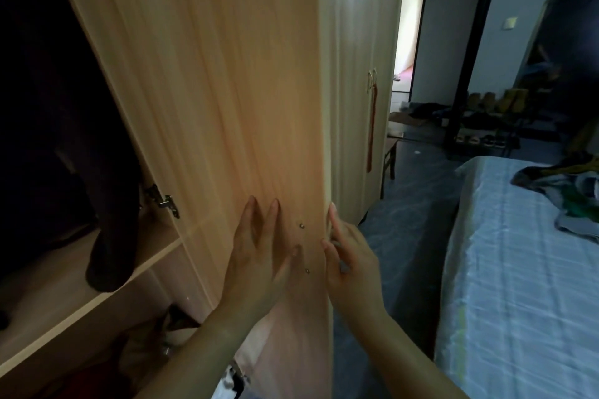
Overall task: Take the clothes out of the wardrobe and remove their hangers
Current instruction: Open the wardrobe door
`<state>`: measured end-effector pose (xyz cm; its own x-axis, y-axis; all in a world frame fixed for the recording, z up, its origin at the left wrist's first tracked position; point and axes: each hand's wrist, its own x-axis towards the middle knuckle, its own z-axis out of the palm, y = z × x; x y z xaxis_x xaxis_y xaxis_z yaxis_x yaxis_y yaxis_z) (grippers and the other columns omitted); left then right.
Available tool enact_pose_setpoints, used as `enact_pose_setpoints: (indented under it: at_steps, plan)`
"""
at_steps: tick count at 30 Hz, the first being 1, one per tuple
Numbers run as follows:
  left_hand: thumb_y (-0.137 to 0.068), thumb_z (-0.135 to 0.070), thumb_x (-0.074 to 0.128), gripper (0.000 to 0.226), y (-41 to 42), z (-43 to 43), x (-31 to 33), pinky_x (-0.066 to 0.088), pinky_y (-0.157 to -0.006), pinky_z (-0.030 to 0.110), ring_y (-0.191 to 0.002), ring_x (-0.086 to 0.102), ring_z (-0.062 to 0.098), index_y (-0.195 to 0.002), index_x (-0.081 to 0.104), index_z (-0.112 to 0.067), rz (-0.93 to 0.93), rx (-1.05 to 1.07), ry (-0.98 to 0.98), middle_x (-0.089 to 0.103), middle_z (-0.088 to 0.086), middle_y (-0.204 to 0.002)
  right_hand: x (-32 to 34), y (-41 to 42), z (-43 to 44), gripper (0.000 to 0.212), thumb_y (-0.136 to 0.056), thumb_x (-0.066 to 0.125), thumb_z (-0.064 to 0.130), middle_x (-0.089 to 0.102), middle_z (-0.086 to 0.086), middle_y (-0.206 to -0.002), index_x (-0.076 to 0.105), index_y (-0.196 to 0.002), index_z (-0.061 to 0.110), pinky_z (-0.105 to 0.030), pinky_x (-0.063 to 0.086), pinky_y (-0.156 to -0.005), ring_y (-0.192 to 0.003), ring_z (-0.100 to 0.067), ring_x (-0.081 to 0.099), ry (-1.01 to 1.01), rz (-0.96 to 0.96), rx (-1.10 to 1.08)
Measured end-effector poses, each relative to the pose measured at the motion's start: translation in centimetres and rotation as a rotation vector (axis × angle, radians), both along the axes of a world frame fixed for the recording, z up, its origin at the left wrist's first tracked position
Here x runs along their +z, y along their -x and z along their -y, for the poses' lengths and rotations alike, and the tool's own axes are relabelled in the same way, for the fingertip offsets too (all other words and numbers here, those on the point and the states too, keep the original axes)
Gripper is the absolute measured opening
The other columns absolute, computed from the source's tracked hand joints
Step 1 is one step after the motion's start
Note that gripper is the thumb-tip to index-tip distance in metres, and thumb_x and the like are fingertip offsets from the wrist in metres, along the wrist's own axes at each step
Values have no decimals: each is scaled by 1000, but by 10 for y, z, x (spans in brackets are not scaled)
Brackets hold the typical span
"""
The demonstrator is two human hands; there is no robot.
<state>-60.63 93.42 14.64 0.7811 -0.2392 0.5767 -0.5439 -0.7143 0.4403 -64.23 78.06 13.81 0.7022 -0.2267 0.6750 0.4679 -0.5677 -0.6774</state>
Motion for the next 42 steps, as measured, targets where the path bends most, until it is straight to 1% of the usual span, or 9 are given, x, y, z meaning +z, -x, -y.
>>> enact_pose_setpoints:
  at_steps: [4,8,16,21,25,29,35,40,42]
  plan:
    - [-81,-66,33,77,0,1,-2,22,-112,36,-142,-2,13,-137,-19,-55,9,-8,-3,-17,-6,-155,4,5,-2,57,-94,46,24,53,9,-121,18,-142,38,-5,39,-87,-106,8,49,35,-39,-19]
    - [-84,-67,31,72,0,-16,3,30,-112,40,-144,13,20,-141,-11,-52,-19,-57,-55,-9,-3,-158,6,21,-9,57,-92,55,17,40,14,-133,30,-142,30,4,25,-90,-116,21,31,98,-77,-102]
    - [-87,-60,28,66,26,-110,16,25,-108,26,-133,34,10,-145,27,-30,-96,-22,-212,38,-5,-147,-1,64,-69,42,-87,50,41,52,0,-123,51,-123,19,-8,32,-91,-110,-9,49,288,-141,-114]
    - [-84,-57,30,65,59,-218,12,39,-101,36,-124,46,18,-138,43,-23,-148,170,-275,49,-2,-138,-11,46,-154,55,-86,43,50,51,0,-132,48,-131,19,-3,21,-95,-115,-7,44,407,-287,163]
    - [-84,-51,37,55,93,-315,4,46,-91,39,-116,52,27,-129,52,-23,-130,455,-272,54,4,-130,-15,23,-242,78,-82,24,74,38,8,-143,42,-138,21,-4,21,-96,-124,-2,39,422,-302,458]
    - [-84,-42,44,49,131,-384,2,48,-86,43,-114,51,31,-125,53,-17,-65,754,-190,51,9,-130,-10,-1,-326,65,-86,39,61,36,9,-144,40,-139,24,-2,19,-98,-128,3,31,432,-242,723]
    - [-84,-42,58,46,139,-416,3,40,-87,18,-110,51,8,-125,49,-24,-10,928,87,52,-8,-120,12,-49,-418,57,-90,48,47,37,4,-144,38,-140,21,1,16,-96,-128,0,31,461,-118,996]
    - [-87,-30,62,41,108,-399,-1,40,-71,6,-81,53,-11,-124,44,-25,-85,1032,255,51,-22,-100,27,-91,-467,52,-90,53,35,41,3,-139,41,-138,20,-19,40,-97,-123,-9,43,351,-92,1219]
    - [-89,-27,60,31,100,-391,-3,43,-71,6,-82,55,-13,-113,44,-35,-62,1092,367,52,-23,-96,28,-100,-476,47,-90,57,27,45,5,-132,46,-135,18,-18,44,-94,-117,-9,49,278,-99,1338]
